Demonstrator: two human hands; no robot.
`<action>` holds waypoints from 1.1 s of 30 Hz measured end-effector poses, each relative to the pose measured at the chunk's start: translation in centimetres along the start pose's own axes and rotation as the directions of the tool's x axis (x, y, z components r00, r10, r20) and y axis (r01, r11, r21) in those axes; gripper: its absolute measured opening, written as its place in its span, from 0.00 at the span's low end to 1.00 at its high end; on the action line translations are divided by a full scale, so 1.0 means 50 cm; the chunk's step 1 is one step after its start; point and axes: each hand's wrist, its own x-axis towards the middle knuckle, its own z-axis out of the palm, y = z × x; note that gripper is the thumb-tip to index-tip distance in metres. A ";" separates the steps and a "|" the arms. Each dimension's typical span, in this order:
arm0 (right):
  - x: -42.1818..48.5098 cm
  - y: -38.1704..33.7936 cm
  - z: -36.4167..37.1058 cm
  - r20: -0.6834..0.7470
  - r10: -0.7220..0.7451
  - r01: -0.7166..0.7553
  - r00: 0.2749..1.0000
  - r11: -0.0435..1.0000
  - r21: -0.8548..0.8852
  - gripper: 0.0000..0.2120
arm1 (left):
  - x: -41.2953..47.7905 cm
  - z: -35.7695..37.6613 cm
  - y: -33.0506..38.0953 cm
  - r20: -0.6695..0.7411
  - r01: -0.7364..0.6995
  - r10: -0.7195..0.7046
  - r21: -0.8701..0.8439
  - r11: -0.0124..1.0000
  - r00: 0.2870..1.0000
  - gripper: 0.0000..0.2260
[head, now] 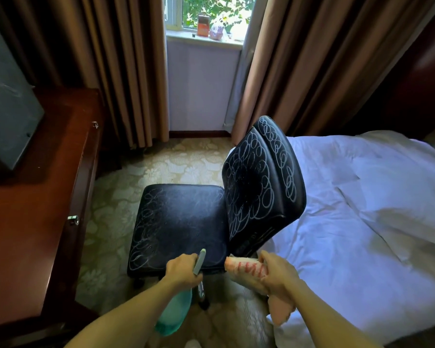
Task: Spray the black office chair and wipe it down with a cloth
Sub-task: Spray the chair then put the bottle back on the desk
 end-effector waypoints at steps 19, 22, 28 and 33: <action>-0.022 0.003 -0.063 -0.047 0.050 -0.047 0.998 0.996 0.070 0.20 | 0.051 -0.218 0.238 -0.296 -0.363 0.361 0.050 0.931 0.884 0.05; -0.030 0.022 -0.068 -0.052 0.059 -0.056 0.997 0.997 0.058 0.20 | 0.054 -0.217 0.238 -0.292 -0.317 0.317 0.049 0.947 0.902 0.05; -0.041 0.038 -0.060 -0.061 0.066 -0.064 0.996 0.997 0.038 0.17 | 0.058 -0.190 0.183 -0.333 -0.203 0.156 -0.111 0.973 0.930 0.05; -0.026 0.024 -0.036 -0.027 0.055 -0.054 0.998 0.998 0.019 0.16 | 0.038 -0.127 0.101 -0.381 -0.170 0.094 -0.170 0.971 0.920 0.08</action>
